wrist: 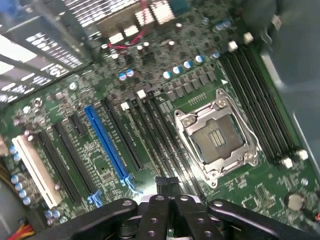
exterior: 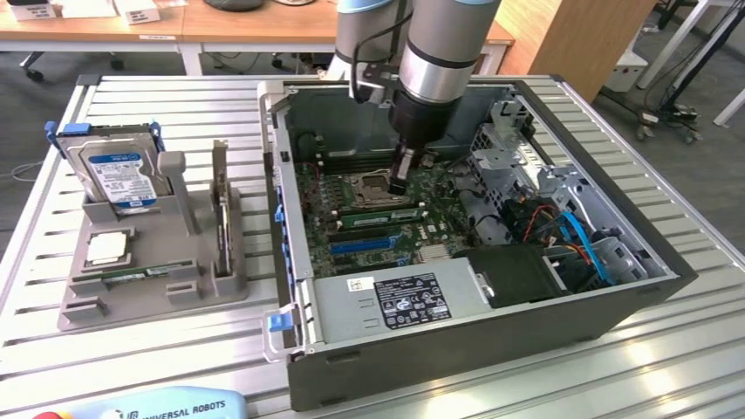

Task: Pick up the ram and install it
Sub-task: 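Press down the ram until it locks into place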

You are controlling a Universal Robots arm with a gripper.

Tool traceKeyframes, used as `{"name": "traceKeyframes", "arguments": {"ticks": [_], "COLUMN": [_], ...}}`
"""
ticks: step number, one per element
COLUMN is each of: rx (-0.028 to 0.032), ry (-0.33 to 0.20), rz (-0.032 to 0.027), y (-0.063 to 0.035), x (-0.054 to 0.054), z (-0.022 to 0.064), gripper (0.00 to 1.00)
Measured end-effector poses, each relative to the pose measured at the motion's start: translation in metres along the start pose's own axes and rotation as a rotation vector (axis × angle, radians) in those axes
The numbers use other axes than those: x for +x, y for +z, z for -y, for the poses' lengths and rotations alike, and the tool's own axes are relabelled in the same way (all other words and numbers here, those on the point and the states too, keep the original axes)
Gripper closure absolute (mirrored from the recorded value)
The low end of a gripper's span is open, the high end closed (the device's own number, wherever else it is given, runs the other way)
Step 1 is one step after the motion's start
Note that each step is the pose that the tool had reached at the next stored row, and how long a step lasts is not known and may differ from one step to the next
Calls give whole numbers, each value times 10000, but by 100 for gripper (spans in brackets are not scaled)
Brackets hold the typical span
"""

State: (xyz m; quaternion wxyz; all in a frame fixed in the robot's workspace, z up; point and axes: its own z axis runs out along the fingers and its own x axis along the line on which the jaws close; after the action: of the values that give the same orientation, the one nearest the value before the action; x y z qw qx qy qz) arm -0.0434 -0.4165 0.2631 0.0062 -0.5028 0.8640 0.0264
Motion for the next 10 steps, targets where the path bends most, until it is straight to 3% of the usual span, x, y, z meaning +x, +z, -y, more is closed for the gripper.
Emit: {"name": "traceKeyframes", "arguments": {"ticks": [10], "rx": [73], "ry": [1656], "rz": [46], "y": [3], "x": [1], "z": [0], "gripper": [90]}}
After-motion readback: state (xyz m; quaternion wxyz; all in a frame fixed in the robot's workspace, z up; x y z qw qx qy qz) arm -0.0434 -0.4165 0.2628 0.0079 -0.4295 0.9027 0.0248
